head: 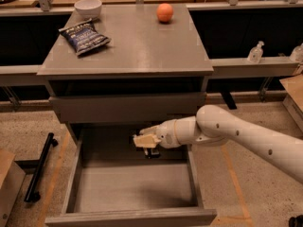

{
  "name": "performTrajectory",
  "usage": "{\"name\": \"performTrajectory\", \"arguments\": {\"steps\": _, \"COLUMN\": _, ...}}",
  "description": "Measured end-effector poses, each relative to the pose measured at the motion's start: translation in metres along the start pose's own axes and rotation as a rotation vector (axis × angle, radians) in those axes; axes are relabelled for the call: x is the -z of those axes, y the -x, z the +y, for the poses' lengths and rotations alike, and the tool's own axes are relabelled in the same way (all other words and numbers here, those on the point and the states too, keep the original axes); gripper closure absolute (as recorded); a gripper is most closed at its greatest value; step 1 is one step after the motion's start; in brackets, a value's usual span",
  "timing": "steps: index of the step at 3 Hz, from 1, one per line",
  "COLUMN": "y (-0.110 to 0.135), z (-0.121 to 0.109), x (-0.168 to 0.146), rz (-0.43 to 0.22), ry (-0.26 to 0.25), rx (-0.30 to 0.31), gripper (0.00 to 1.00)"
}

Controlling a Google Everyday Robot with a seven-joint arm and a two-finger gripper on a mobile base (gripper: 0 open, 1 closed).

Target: Place rxbar chocolate into middle drawer

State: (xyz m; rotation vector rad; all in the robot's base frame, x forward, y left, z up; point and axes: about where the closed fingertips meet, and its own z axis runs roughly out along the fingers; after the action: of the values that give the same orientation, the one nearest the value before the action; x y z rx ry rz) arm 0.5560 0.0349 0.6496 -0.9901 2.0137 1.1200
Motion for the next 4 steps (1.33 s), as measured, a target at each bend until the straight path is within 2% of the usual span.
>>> {"name": "performTrajectory", "arguments": {"steps": 1, "y": -0.013, "z": -0.01, "x": -0.01, "rz": -0.01, "ry": -0.002, "rx": -0.031, "gripper": 1.0}}
{"name": "performTrajectory", "arguments": {"steps": 2, "y": -0.01, "z": -0.002, "x": -0.012, "rz": -0.023, "ry": -0.017, "rx": 0.008, "gripper": 1.0}}
{"name": "performTrajectory", "arguments": {"steps": 3, "y": -0.032, "z": -0.011, "x": -0.037, "rz": 0.025, "ry": -0.019, "rx": 0.014, "gripper": 1.0}}
{"name": "performTrajectory", "arguments": {"steps": 4, "y": -0.073, "z": -0.025, "x": -0.069, "rz": 0.039, "ry": -0.012, "rx": -0.056, "gripper": 0.84}}
